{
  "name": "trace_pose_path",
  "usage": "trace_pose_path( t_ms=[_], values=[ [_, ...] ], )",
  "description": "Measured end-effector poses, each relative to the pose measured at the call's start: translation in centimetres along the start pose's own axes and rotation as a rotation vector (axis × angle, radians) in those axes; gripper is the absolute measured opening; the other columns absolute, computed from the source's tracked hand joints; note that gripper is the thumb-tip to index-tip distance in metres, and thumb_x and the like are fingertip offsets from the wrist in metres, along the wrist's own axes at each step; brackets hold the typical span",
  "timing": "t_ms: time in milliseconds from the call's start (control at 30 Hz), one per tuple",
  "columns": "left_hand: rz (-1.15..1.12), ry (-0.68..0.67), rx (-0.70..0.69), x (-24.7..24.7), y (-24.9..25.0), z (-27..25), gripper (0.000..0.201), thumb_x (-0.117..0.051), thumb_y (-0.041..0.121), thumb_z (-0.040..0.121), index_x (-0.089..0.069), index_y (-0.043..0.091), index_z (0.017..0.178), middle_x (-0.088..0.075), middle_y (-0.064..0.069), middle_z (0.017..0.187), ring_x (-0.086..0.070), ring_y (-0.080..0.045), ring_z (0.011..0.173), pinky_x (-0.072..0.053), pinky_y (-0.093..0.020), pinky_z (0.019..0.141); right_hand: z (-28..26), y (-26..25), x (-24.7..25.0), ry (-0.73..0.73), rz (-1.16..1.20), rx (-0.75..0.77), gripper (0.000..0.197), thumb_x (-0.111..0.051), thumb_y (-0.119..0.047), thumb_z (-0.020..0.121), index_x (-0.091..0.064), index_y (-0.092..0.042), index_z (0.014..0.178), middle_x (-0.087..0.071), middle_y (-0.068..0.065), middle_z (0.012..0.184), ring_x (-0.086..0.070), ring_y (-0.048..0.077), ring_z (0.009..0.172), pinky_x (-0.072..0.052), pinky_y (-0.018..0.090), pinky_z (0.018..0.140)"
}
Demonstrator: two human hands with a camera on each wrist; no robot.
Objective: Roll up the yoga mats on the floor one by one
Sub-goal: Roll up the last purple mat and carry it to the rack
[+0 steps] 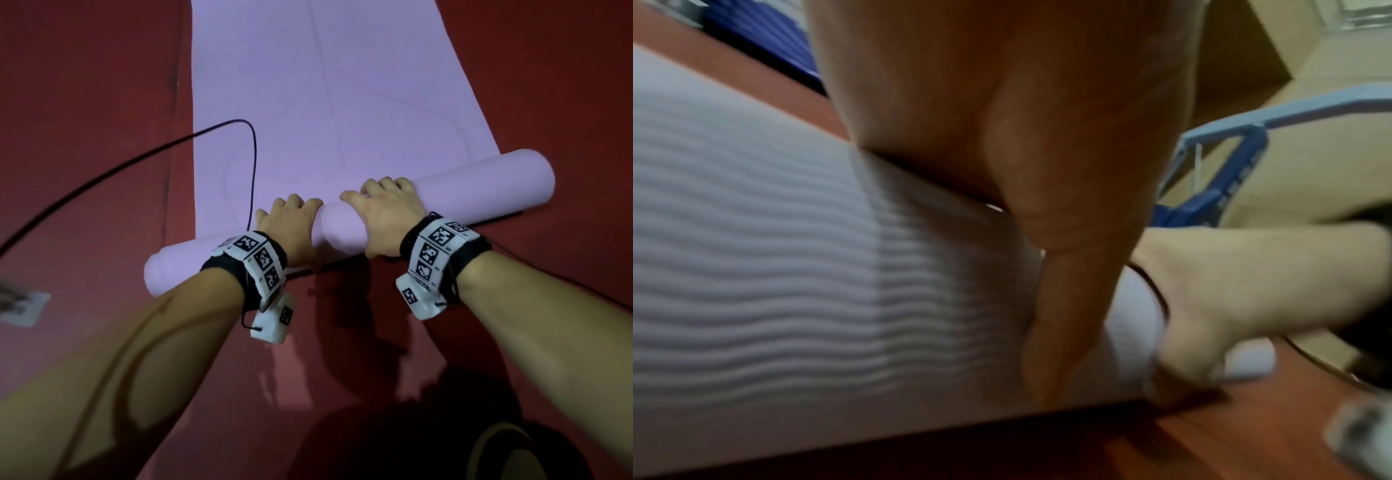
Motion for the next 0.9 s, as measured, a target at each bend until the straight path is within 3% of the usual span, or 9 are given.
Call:
trace_pose_path(
  t_ms=[100, 233, 333, 433, 567, 767, 900],
  values=[
    [-0.02, 0.115, 0.031, -0.5, -0.1, -0.9, 0.103, -0.082, 0.063, 0.056, -0.034, 0.034, 0.142, -0.044, -0.003, 0.133, -0.042, -0.032, 0.124, -0.035, -0.057, 0.102, 1.3, 0.3, 1.1, -0.085, 0.037, -0.002, 0.101, -0.083, -0.043, 0.055, -0.034, -0.038, 0.143, -0.049, 0.002, 0.132, -0.047, 0.027, 0.12, -0.035, 0.044, 0.102],
    [-0.027, 0.159, 0.032, -1.0, -0.1, -0.8, 0.101, -0.081, 0.065, 0.059, -0.033, 0.031, 0.141, -0.046, -0.003, 0.132, -0.043, -0.032, 0.123, -0.033, -0.055, 0.1, 2.5, 0.7, 2.0, -0.169, 0.072, 0.018, 0.104, -0.085, -0.037, 0.051, -0.035, -0.037, 0.142, -0.051, 0.004, 0.128, -0.051, 0.028, 0.117, -0.036, 0.043, 0.103],
    [-0.017, 0.147, 0.023, -0.6, -0.4, -0.1, 0.098, -0.078, 0.068, 0.058, -0.036, 0.032, 0.139, -0.048, 0.001, 0.129, -0.044, -0.03, 0.121, -0.037, -0.054, 0.097, 1.7, 0.6, 1.0, -0.077, 0.032, 0.02, 0.109, -0.082, -0.038, 0.059, -0.025, -0.032, 0.151, -0.045, 0.007, 0.14, -0.045, 0.031, 0.127, -0.023, 0.046, 0.115],
    [0.008, 0.058, 0.015, 0.3, -0.8, 0.8, 0.103, -0.085, 0.059, 0.054, -0.037, 0.032, 0.141, -0.048, 0.001, 0.129, -0.045, -0.029, 0.122, -0.04, -0.05, 0.095, 0.6, -0.1, -0.6, 0.064, -0.024, 0.009, 0.107, -0.077, -0.031, 0.066, -0.018, -0.028, 0.155, -0.039, 0.008, 0.146, -0.036, 0.032, 0.134, -0.012, 0.053, 0.119],
    [-0.008, 0.018, 0.007, 1.3, -1.2, 1.3, 0.107, -0.087, 0.057, 0.054, -0.034, 0.034, 0.145, -0.048, 0.0, 0.132, -0.043, -0.028, 0.126, -0.039, -0.05, 0.099, 1.5, 0.0, -0.6, 0.124, -0.016, 0.002, 0.103, -0.079, -0.032, 0.059, -0.03, -0.031, 0.148, -0.048, 0.005, 0.136, -0.045, 0.03, 0.124, -0.025, 0.046, 0.111],
    [0.017, 0.144, -0.034, 0.2, -1.1, 0.6, 0.104, -0.072, 0.065, 0.072, -0.02, 0.027, 0.154, -0.038, -0.003, 0.146, -0.037, -0.03, 0.133, -0.023, -0.071, 0.107, 3.7, 0.5, 1.7, -0.054, 0.048, -0.003, 0.102, -0.085, -0.036, 0.055, -0.034, -0.034, 0.144, -0.051, 0.004, 0.13, -0.048, 0.027, 0.12, -0.033, 0.044, 0.104],
    [0.005, 0.227, -0.009, -0.3, -1.1, 0.7, 0.105, -0.079, 0.06, 0.064, -0.026, 0.03, 0.149, -0.044, -0.002, 0.138, -0.042, -0.031, 0.125, -0.03, -0.064, 0.102, 5.3, 0.8, 3.4, -0.214, 0.097, 0.005, 0.11, -0.091, -0.037, 0.049, -0.036, -0.034, 0.144, -0.052, 0.005, 0.127, -0.049, 0.029, 0.12, -0.036, 0.046, 0.103]
  ],
)
Point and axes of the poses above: each hand's wrist, its own z-axis towards the middle knuckle, its own x-axis out of the back of the hand, y = z × x, the point moved 1 cm from there along z, towards the middle knuckle
